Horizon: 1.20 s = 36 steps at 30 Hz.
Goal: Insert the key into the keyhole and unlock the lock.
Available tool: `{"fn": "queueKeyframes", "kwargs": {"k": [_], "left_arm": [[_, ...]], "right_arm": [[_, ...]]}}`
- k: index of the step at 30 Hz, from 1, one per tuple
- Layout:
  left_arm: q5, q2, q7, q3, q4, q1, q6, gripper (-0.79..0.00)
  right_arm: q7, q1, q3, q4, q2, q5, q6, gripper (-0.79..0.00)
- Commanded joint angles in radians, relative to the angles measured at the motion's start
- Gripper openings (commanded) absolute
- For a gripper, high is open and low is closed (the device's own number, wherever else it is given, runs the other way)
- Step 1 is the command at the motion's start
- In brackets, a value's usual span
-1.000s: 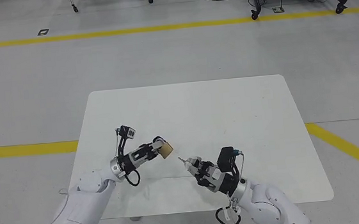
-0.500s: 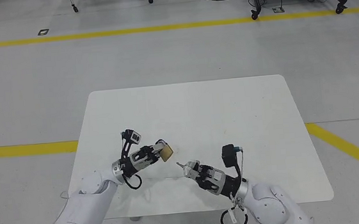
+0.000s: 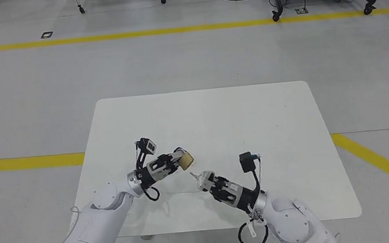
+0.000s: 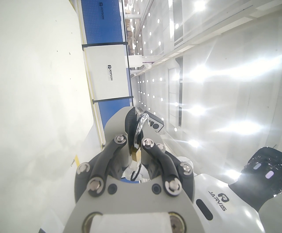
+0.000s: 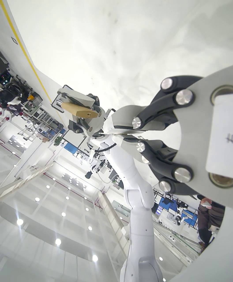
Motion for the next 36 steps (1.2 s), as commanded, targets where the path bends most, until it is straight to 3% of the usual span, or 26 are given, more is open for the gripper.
{"fn": "queueKeyframes", "kwargs": {"k": [1, 10, 23, 36], "left_arm": [[0.001, 0.002, 0.008, -0.009, -0.018, 0.011, 0.025, -0.785], [0.023, 0.007, 0.009, -0.042, -0.065, 0.043, 0.055, -0.785], [0.074, 0.003, 0.023, -0.057, -0.082, 0.055, 0.034, -0.785], [0.195, 0.002, 0.108, -0.076, -0.138, 0.089, -0.029, -0.785]], "right_arm": [[-0.020, -0.004, -0.009, -0.005, -0.002, -0.023, 0.013, -0.785], [-0.093, 0.003, -0.018, 0.007, -0.010, -0.028, 0.068, -0.785], [-0.066, 0.027, -0.016, 0.031, -0.013, 0.009, 0.082, -0.785], [-0.024, 0.043, -0.017, 0.040, -0.014, 0.042, 0.090, -0.785]]}}
